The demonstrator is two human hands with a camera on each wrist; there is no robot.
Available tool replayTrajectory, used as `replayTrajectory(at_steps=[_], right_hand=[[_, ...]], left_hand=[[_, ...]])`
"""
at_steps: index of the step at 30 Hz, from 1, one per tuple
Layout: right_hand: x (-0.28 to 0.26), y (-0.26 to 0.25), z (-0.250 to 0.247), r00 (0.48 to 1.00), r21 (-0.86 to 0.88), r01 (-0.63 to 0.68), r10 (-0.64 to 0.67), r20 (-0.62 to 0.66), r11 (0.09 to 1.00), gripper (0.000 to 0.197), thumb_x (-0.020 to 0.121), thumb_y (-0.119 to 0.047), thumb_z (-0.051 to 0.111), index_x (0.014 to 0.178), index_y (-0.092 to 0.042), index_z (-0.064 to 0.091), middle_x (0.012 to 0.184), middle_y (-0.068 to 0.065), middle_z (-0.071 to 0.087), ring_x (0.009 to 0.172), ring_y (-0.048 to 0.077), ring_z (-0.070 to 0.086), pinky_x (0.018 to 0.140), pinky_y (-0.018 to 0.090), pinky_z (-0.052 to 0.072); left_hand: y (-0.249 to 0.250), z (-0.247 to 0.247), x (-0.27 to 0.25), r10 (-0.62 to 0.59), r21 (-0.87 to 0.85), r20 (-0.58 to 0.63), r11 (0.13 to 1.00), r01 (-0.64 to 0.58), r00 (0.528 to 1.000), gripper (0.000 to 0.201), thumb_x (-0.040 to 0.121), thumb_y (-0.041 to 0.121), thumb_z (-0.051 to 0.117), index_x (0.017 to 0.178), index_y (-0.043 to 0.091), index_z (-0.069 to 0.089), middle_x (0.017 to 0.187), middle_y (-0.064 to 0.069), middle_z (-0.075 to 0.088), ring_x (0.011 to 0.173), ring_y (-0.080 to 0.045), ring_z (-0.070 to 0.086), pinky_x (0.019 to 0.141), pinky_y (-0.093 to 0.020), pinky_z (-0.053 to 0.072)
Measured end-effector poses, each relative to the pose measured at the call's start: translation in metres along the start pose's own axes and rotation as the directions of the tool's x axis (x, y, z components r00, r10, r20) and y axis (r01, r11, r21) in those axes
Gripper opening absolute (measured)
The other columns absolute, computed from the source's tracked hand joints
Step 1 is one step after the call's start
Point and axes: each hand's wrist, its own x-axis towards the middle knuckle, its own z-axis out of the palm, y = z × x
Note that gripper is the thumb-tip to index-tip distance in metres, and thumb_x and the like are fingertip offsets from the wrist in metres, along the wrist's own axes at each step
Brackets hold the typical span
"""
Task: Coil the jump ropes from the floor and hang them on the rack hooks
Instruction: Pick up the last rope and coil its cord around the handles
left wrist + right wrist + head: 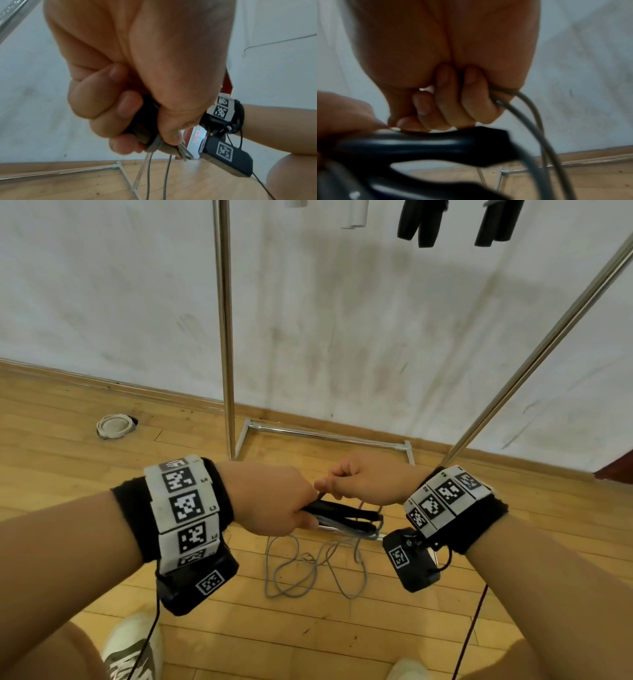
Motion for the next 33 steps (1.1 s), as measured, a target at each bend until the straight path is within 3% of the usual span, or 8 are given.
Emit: replayTrajectory(at_steps=[5, 9, 12, 15, 20, 27, 31, 33], right_hand=[[0.008, -0.02, -0.005, 0.991, 0.027, -0.057, 0.06, -0.122, 0.998, 0.045, 0.1, -0.043, 0.047, 0.064, -0.023, 0.064, 0.048, -0.008, 0.049, 0.044, 0.006, 0.042, 0.054, 0.023, 0.036], [0.009, -0.034, -0.011, 0.982, 0.102, -0.097, 0.112, -0.152, 0.99, 0.027, 0.094, -0.016, 0.052, 0.079, -0.003, 0.07, 0.061, 0.001, 0.062, 0.051, 0.01, 0.048, 0.056, 0.029, 0.04], [0.005, -0.041, -0.008, 0.967, 0.4, -0.059, 0.152, -0.204, 0.915, 0.026, 0.099, -0.019, 0.049, 0.085, -0.006, 0.066, 0.059, -0.001, 0.063, 0.044, 0.008, 0.049, 0.044, 0.022, 0.039], [0.002, -0.046, -0.002, 0.968, 0.559, 0.039, 0.107, -0.226, 0.828, 0.023, 0.103, -0.021, 0.043, 0.095, -0.012, 0.063, 0.062, -0.001, 0.063, 0.047, 0.009, 0.05, 0.045, 0.022, 0.04], [-0.004, -0.043, 0.003, 0.948, 0.607, 0.177, 0.032, -0.318, 0.775, 0.021, 0.102, -0.016, 0.048, 0.098, -0.014, 0.068, 0.061, -0.003, 0.059, 0.048, 0.008, 0.043, 0.046, 0.019, 0.035], [-0.018, -0.028, 0.008, 0.938, 0.559, 0.142, 0.069, -0.339, 0.817, 0.029, 0.099, -0.032, 0.055, 0.085, -0.016, 0.075, 0.059, 0.003, 0.062, 0.048, 0.012, 0.047, 0.051, 0.022, 0.041], [-0.023, -0.023, 0.015, 0.956, 0.564, 0.2, -0.032, -0.293, 0.801, 0.027, 0.102, -0.012, 0.048, 0.088, -0.003, 0.069, 0.074, 0.026, 0.056, 0.059, 0.021, 0.041, 0.058, 0.026, 0.038], [-0.025, -0.019, 0.017, 0.958, 0.542, 0.212, -0.063, -0.281, 0.813, 0.025, 0.101, -0.005, 0.047, 0.086, 0.003, 0.066, 0.069, 0.021, 0.056, 0.062, 0.023, 0.045, 0.062, 0.029, 0.042]], left_hand=[[-0.007, 0.004, 0.017, -0.114, -0.032, -0.091, 0.993, 0.112, 0.989, 0.027, 0.103, 0.039, 0.041, 0.088, 0.02, 0.052, 0.071, 0.002, 0.054, 0.056, -0.012, 0.05, 0.053, -0.025, 0.04], [-0.017, 0.004, 0.023, -0.181, -0.092, -0.215, 0.982, 0.164, 0.96, 0.028, 0.103, 0.033, 0.04, 0.088, 0.016, 0.057, 0.073, -0.001, 0.056, 0.058, -0.016, 0.05, 0.056, -0.03, 0.042], [-0.026, -0.006, 0.021, -0.189, -0.176, -0.354, 0.975, 0.133, 0.916, 0.029, 0.103, 0.025, 0.039, 0.079, 0.022, 0.054, 0.069, 0.003, 0.056, 0.059, -0.013, 0.051, 0.053, -0.027, 0.041], [-0.038, -0.017, 0.015, -0.229, -0.348, -0.451, 0.935, 0.066, 0.862, 0.027, 0.101, 0.021, 0.041, 0.077, 0.024, 0.054, 0.067, 0.003, 0.058, 0.055, -0.012, 0.052, 0.052, -0.026, 0.04], [-0.045, -0.024, 0.004, -0.211, -0.498, -0.415, 0.867, -0.027, 0.885, 0.021, 0.1, 0.024, 0.041, 0.094, 0.017, 0.06, 0.075, -0.004, 0.066, 0.062, -0.017, 0.059, 0.06, -0.036, 0.051], [-0.038, -0.024, -0.004, -0.153, -0.548, -0.403, 0.83, -0.104, 0.902, 0.022, 0.102, 0.035, 0.042, 0.097, 0.021, 0.058, 0.07, 0.007, 0.062, 0.061, -0.012, 0.056, 0.064, -0.036, 0.052], [-0.032, -0.025, -0.01, -0.124, -0.55, -0.412, 0.824, -0.138, 0.903, 0.023, 0.102, 0.034, 0.043, 0.093, 0.02, 0.059, 0.07, 0.006, 0.061, 0.059, -0.01, 0.053, 0.062, -0.031, 0.05], [-0.029, -0.026, -0.013, -0.109, -0.582, -0.408, 0.796, -0.166, 0.906, 0.023, 0.102, 0.032, 0.043, 0.094, 0.017, 0.058, 0.071, 0.005, 0.061, 0.059, -0.011, 0.053, 0.062, -0.033, 0.05]])
